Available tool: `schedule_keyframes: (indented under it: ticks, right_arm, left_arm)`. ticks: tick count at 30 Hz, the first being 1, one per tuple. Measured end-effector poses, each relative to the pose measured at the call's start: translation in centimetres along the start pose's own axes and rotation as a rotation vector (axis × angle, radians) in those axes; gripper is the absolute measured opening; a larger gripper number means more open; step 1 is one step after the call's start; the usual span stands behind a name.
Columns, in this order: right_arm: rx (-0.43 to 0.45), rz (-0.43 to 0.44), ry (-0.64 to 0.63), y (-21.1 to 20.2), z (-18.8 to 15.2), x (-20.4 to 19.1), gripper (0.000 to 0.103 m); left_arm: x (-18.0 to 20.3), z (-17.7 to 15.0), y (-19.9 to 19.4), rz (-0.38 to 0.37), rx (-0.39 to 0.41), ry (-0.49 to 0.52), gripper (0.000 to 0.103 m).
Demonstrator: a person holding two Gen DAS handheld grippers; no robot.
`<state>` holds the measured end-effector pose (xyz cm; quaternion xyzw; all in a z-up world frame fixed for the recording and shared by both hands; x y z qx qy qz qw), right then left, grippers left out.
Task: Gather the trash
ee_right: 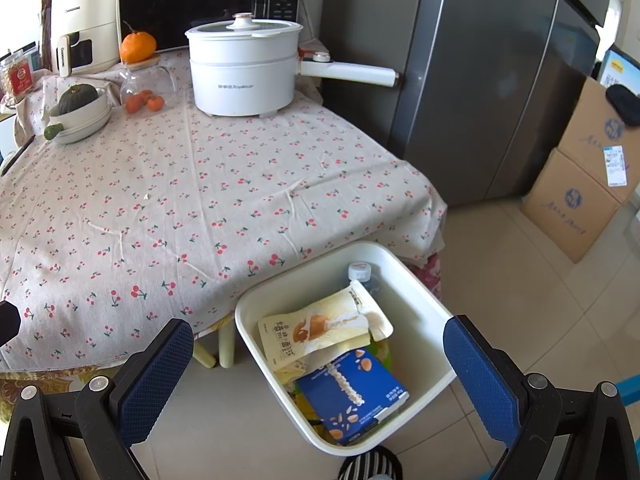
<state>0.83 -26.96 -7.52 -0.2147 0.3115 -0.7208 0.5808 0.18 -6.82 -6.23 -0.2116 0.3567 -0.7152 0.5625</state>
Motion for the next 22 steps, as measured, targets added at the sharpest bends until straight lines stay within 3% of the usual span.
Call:
schedule_keyframes:
  ticks: [22]
  right_arm:
    - [-0.001, 0.000, -0.007, 0.24, -0.17, 0.16, 0.102]
  left_arm:
    - [0.03, -0.04, -0.55, 0.013, 0.020, 0.021, 0.097]
Point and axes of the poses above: each gripper's, at about its wrist camera, not at the fingertips, and y roughly the way its jaws point, x to its right, z to its top, the point moved 3 cm from there along y, roughly the way its jaws point, and after that the axes turned 13 degrees about y, right-handed, at the moved point
